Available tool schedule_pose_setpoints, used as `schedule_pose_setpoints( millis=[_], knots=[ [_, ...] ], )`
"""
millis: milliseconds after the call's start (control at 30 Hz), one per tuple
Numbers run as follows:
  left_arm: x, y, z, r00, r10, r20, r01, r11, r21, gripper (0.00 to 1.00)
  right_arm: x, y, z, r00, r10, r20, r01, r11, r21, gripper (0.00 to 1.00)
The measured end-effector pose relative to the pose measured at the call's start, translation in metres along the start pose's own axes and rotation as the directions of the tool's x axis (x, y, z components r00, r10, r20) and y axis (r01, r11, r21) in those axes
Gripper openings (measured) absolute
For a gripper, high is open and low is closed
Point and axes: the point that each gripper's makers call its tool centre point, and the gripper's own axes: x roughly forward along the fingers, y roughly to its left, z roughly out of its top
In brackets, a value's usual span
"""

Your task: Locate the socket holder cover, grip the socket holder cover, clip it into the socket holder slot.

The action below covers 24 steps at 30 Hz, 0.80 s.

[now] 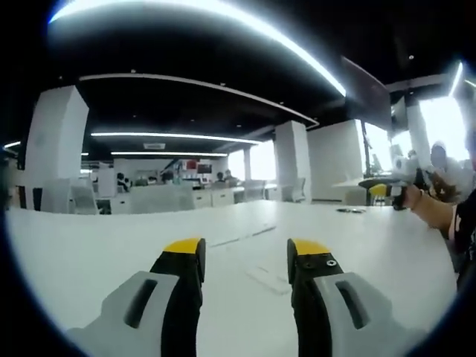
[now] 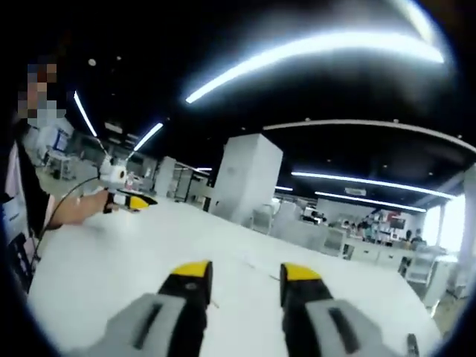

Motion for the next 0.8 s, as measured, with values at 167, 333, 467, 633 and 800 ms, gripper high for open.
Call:
schedule_pose_setpoints(
  millis=[167, 333, 467, 633, 800],
  knots=[
    [0.0, -0.004, -0.002, 1.0, -0.015, -0.019, 0.015, 1.0, 0.016, 0.45, -0.002, 0.003, 0.006, 1.0, 0.007, 0.003, -0.007, 1.0, -0.022, 0.4],
    [0.0, -0.006, 0.0, 0.999, -0.028, -0.024, 0.029, 0.999, 0.014, 0.45, -0.003, 0.0, 0.01, 1.0, -0.012, 0.017, 0.012, 1.0, -0.027, 0.48],
    [0.0, -0.001, 0.002, 0.998, 0.024, -0.06, -0.02, 0.998, 0.059, 0.44, -0.005, -0.006, 0.012, 0.999, -0.033, 0.03, 0.033, 0.999, 0.0, 0.5],
    [0.005, -0.011, 0.011, 0.996, 0.012, -0.092, -0.006, 0.998, 0.063, 0.44, -0.006, -0.008, 0.011, 0.999, -0.045, 0.025, 0.045, 0.999, 0.007, 0.54],
    [0.011, -0.034, 0.006, 0.963, -0.048, -0.265, 0.065, 0.996, 0.054, 0.44, -0.004, -0.007, 0.006, 0.999, -0.05, 0.013, 0.05, 0.999, 0.011, 0.56]
  ],
)
